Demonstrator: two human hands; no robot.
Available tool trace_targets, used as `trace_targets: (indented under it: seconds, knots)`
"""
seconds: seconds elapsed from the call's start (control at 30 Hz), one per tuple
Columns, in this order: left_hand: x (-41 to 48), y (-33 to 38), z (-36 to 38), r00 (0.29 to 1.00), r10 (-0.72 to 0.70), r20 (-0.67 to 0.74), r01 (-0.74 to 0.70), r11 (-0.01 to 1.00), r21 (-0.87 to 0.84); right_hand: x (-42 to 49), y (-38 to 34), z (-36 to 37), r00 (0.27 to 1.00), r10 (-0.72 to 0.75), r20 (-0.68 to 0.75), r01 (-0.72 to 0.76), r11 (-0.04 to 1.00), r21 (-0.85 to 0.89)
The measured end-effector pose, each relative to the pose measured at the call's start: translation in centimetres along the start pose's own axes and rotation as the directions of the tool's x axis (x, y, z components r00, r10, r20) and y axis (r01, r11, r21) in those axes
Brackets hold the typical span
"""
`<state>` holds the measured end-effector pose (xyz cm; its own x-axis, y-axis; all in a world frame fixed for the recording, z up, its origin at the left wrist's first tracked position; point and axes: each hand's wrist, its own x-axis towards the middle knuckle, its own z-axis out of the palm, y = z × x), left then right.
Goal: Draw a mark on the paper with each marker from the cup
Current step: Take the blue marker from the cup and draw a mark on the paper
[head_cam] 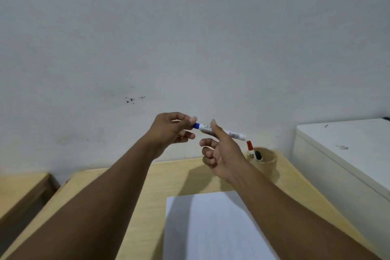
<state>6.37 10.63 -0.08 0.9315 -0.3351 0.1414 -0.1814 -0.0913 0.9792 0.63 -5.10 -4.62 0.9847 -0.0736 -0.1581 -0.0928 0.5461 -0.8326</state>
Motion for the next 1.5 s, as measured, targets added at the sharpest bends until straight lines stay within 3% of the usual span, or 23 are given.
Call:
trace_targets:
  seconds: [0.07,0.17,0.33,0.47,0.57,0.63,0.7,0.87,1.03,1.17,1.37,1.5]
  knots:
    - [-1.1,-1.9,-0.9,0.999,-0.051,-0.015,0.051,0.999,-0.005,0.7,1.5,1.1,0.997,-0.033,-0.063,0.037,0.997,0.066]
    - [-2.4,-4.8,-2.0,0.994,-0.113,-0.011,0.112,0.992,-0.061,1.5,3.2,1.7,0.993,-0.058,-0.101,0.061,0.998,0.029]
    - [-2.9,-8.8,-2.9,0.988,-0.149,-0.031,0.143,0.979,-0.147,2.9,5.6,1.4,0.999,-0.026,-0.045,0.022,0.997,-0.068]
    - [-3.1,-11.8,-6.8,0.961,-0.215,-0.172,0.173,0.957,-0.233,4.2,3.6,-1.0,0.994,-0.096,-0.054,0.089,0.989,-0.117]
    - [-3.9,-14.6,-9.9,0.958,-0.186,-0.220,0.223,0.963,0.155,4.6,2.1,-2.9,0.991,-0.126,-0.050,0.112,0.967,-0.229]
    - [-4.2,-15.7,-10.1,0.973,-0.156,-0.170,0.219,0.854,0.471,4.5,3.2,-2.6,0.996,-0.086,-0.010,0.078,0.936,-0.344]
    - [-4.3,-15.8,-9.1,0.986,-0.135,-0.102,0.169,0.756,0.633,4.0,5.7,-1.8,0.997,-0.070,0.021,0.072,0.895,-0.440]
    - [-4.1,-16.1,-7.7,0.984,-0.175,-0.016,0.134,0.688,0.713,3.3,12.0,-1.0,0.989,-0.137,0.055,0.143,0.808,-0.571]
    - [-4.5,-16.6,-8.3,0.966,-0.258,0.006,0.198,0.757,0.623,3.2,14.5,-1.4,0.978,-0.206,0.046,0.186,0.739,-0.647]
    - [-4.4,-16.5,-8.5,0.931,-0.350,0.098,0.211,0.740,0.639,3.1,14.7,-1.6,0.974,-0.216,0.060,0.198,0.701,-0.686]
    - [-5.6,-17.5,-7.5,0.958,-0.271,0.090,0.120,0.666,0.736,3.0,15.0,-1.9,0.967,-0.228,0.112,0.236,0.640,-0.731]
    - [-5.6,-17.5,-7.5,0.959,-0.272,0.080,0.128,0.667,0.734,3.2,15.2,-2.0,0.963,-0.233,0.139,0.255,0.603,-0.756]
